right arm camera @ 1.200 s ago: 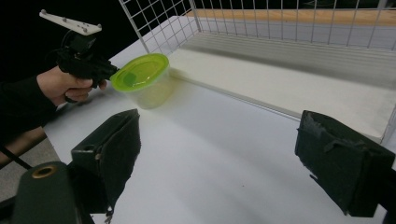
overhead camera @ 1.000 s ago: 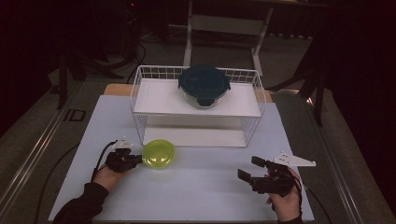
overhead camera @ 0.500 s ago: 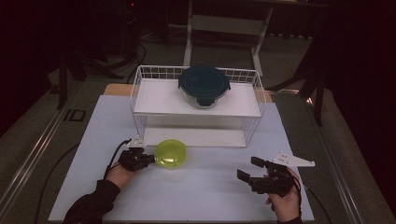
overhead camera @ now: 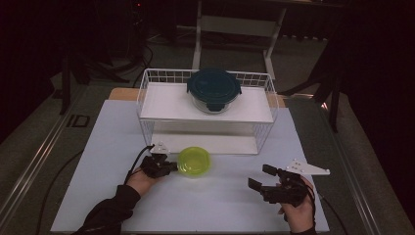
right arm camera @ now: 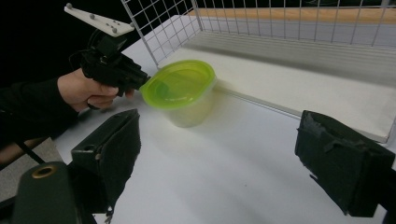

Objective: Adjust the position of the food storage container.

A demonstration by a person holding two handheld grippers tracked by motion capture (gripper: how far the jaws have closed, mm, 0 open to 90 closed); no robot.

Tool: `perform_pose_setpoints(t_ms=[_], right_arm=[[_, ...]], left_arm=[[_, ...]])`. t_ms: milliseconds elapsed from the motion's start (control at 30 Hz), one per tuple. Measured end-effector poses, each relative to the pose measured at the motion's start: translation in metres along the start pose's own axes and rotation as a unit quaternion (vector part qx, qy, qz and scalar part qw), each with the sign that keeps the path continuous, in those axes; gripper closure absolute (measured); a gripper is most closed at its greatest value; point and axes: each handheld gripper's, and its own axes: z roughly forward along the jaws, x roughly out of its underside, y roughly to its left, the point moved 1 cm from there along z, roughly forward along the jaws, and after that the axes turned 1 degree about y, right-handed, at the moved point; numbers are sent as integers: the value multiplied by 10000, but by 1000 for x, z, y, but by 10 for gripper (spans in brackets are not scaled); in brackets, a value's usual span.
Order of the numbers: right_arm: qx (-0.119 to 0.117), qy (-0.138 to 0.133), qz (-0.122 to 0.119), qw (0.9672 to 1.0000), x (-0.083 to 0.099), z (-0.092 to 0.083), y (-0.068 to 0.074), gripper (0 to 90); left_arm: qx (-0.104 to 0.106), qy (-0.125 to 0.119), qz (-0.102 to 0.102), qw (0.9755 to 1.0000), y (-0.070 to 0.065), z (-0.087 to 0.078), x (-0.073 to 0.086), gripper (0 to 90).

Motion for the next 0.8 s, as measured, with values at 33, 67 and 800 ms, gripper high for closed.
perform_pose_setpoints(t_ms=[33, 67, 800], right_arm=[[-6, -3, 2, 10000, 0, 0, 0, 138], [-7, -5, -2, 10000, 0, 0, 0, 138], [-3, 11, -27, 10000, 1, 1, 0, 139]], left_arm=[[4, 0, -18, 10000, -1, 2, -1, 889], [3, -8, -18, 10000, -2, 3, -2, 889], [157, -13, -6, 9999, -9, 24, -18, 889]])
